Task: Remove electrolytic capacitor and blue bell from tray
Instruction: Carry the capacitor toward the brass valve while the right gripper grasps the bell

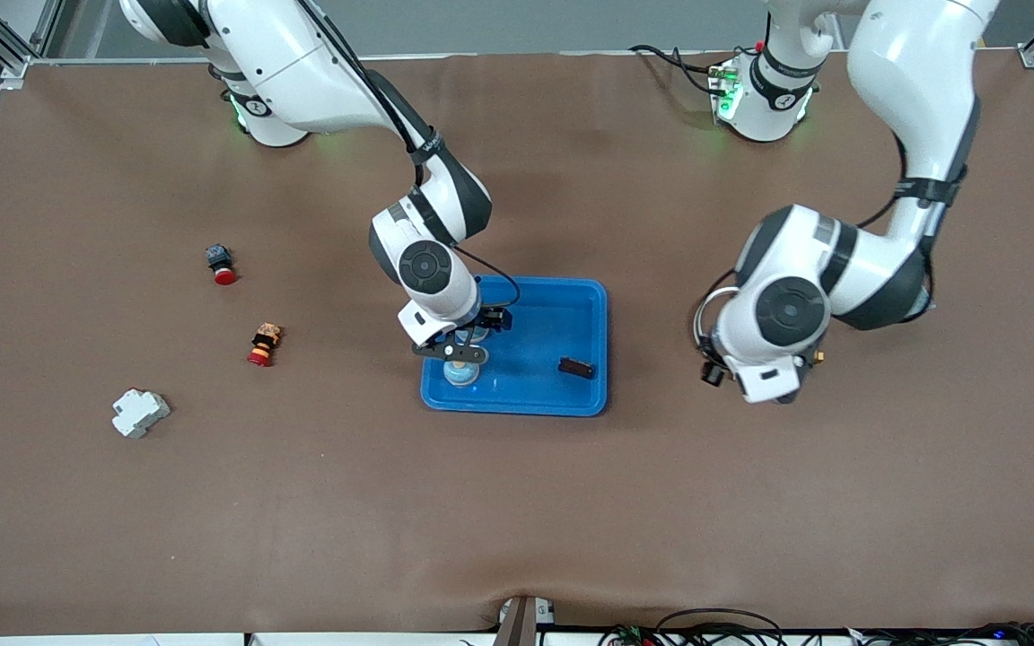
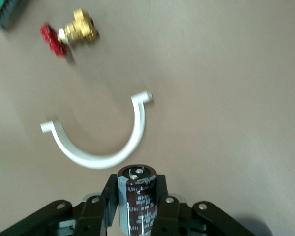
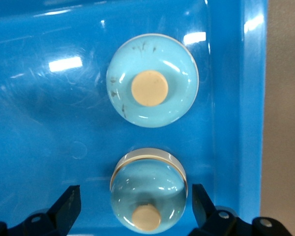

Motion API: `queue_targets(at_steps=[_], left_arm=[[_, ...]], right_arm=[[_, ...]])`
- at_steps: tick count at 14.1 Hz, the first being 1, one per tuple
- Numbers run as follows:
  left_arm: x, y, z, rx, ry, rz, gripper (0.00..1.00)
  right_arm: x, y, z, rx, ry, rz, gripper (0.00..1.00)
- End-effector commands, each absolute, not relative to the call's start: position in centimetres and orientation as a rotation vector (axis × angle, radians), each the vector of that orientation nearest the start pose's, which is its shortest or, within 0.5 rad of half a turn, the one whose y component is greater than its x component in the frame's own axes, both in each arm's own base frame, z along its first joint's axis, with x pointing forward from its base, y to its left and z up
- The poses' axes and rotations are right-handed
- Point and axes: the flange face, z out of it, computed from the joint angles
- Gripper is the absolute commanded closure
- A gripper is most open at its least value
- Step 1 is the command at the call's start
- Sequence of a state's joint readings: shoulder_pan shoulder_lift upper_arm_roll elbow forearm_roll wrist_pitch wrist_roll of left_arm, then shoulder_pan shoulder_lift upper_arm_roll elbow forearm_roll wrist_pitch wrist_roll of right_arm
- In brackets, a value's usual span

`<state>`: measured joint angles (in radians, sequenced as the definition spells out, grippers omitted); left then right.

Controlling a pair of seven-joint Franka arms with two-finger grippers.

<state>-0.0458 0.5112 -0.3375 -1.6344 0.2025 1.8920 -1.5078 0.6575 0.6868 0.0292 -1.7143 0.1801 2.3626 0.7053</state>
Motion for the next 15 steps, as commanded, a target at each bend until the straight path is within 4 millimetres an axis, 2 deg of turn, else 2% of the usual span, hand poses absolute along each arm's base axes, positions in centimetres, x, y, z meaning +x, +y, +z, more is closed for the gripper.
queue_targets(at_steps=[1,3,6,9,10,12,14,15], left_arm=[[62.4,-15.7,31.5,-2.554,-1.39,0.157,1.0],[63.4,-10.3,30.4,-2.575,-1.346,0.204,1.0],[64.3,-3.6,29.6,-2.63,-1.259,0.24,1.0],[64.9,0.7,28.3,-2.703,-1.186,0.252,1.0],[65.1,2.2,27.3,-2.711,-1.174,0.252,1.0],[65.4,4.2,25.9,-2.725,-1.108,0.196,1.0],[65.7,5.5,24.3,-2.753,-1.042,0.153,1.0],[65.7,6.0,24.3,-2.752,-1.045,0.149,1.0]], right_arm=[[50.9,42.6,18.2,-3.043,0.256,0.172,0.0],[50.7,42.6,18.0,-3.047,0.254,0.179,0.0],[50.6,42.5,17.9,-3.049,0.255,0.182,0.0],[50.4,42.4,17.6,-3.054,0.254,0.188,0.02],[50.4,42.4,17.6,-3.054,0.254,0.188,0.18],[50.4,42.4,17.6,-3.054,0.254,0.188,0.4],[50.5,42.3,17.6,-3.053,0.258,0.189,0.67],[50.4,42.3,17.6,-3.053,0.258,0.191,0.76]])
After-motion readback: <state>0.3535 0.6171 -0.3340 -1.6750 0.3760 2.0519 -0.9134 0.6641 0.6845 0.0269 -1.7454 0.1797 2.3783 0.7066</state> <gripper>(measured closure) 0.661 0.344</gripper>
